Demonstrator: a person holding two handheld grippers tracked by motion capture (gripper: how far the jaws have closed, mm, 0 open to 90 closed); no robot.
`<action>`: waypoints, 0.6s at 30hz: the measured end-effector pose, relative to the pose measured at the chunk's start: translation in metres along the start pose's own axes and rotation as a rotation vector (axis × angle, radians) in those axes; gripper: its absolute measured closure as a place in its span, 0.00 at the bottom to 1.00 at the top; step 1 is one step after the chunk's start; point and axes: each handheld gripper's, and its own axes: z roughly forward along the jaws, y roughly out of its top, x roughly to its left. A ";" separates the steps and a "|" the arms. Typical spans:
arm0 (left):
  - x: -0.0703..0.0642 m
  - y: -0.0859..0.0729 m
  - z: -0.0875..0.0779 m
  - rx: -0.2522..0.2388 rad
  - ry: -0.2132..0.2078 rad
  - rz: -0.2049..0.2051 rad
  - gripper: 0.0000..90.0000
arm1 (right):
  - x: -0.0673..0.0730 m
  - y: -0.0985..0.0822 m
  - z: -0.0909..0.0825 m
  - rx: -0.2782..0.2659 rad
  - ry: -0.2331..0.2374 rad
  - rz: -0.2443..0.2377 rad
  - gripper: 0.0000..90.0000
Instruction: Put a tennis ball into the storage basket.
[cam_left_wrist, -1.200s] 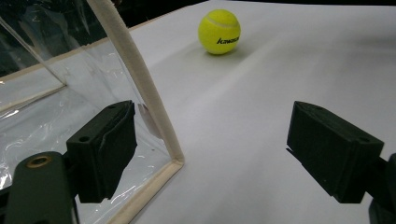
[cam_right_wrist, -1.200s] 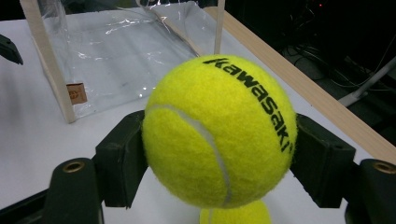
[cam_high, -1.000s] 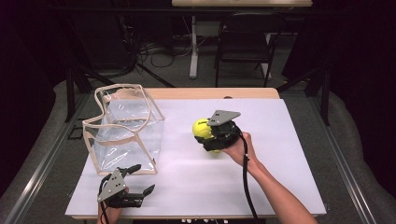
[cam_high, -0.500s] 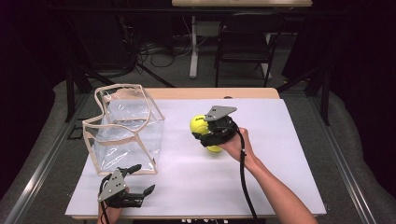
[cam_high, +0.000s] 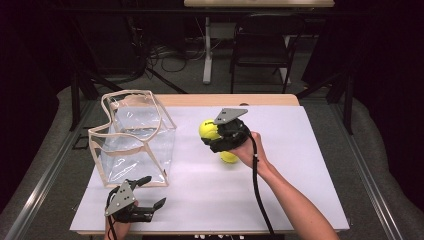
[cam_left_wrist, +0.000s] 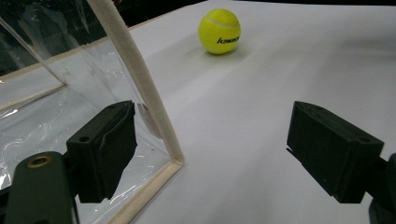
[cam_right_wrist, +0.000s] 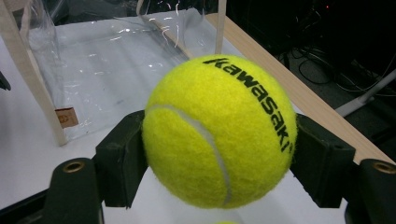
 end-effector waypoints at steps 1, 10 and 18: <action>0.000 0.000 0.000 0.000 0.001 0.000 0.18 | 0.000 0.002 0.001 -0.001 0.001 -0.001 0.29; 0.000 0.000 0.000 0.001 0.002 0.002 0.18 | 0.002 0.013 0.005 -0.001 0.015 -0.013 0.29; 0.000 0.000 0.001 0.001 0.004 0.003 0.18 | 0.002 0.020 0.008 -0.002 0.015 -0.021 0.29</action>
